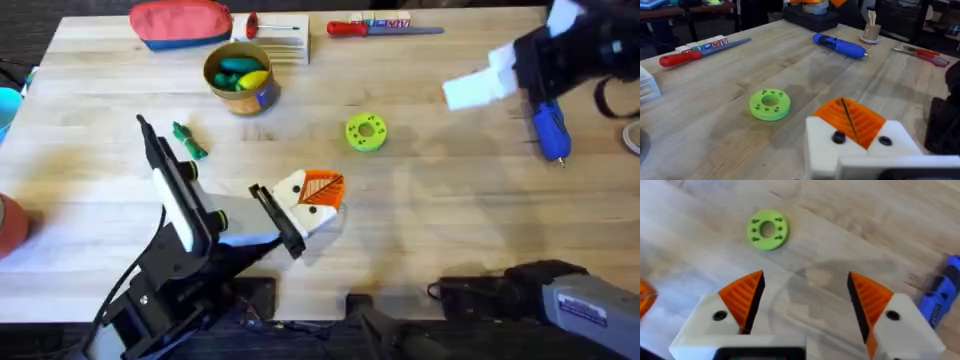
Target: Pick up the gripper from the table and insert it into the empty holder that is missing its gripper. Then pick up a screw, insert it into the mounting hole, and use the screwdriver to tighten it. Finally, clean up the table by picking up the vegetable and placing it into the bucket.
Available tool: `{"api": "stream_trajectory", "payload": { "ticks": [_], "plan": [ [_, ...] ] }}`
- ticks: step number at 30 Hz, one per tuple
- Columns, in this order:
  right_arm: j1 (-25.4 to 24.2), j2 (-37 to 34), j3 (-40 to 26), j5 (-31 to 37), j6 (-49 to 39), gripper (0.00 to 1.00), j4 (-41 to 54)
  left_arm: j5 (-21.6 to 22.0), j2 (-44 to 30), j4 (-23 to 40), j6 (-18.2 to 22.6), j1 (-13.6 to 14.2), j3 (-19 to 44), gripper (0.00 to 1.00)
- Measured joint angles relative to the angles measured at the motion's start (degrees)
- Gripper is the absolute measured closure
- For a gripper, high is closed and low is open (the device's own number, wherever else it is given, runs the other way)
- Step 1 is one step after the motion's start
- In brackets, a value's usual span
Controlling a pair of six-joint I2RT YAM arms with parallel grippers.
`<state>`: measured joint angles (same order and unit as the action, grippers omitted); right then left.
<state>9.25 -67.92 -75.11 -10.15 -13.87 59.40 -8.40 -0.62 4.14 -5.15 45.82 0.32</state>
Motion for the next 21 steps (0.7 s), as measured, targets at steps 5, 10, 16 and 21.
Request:
{"api": "stream_trajectory", "payload": {
  "ticks": [5,10,16,21],
  "plan": [
    [-10.34,-5.36,0.00,5.55,0.59,0.007,-3.75,0.00,-0.01,0.00,0.00,0.00,0.00,0.993],
    [-19.45,-10.38,0.00,12.29,0.59,0.009,-5.51,0.00,0.00,0.00,0.00,0.00,0.00,0.993],
    [-28.33,-15.10,0.00,16.35,0.23,0.009,-11.40,0.02,0.00,0.00,0.00,0.00,0.00,0.993],
    [-32.58,-17.42,0.00,17.32,-3.84,0.009,-17.20,0.07,0.00,0.00,0.00,0.00,0.00,0.993]
  ]
}}
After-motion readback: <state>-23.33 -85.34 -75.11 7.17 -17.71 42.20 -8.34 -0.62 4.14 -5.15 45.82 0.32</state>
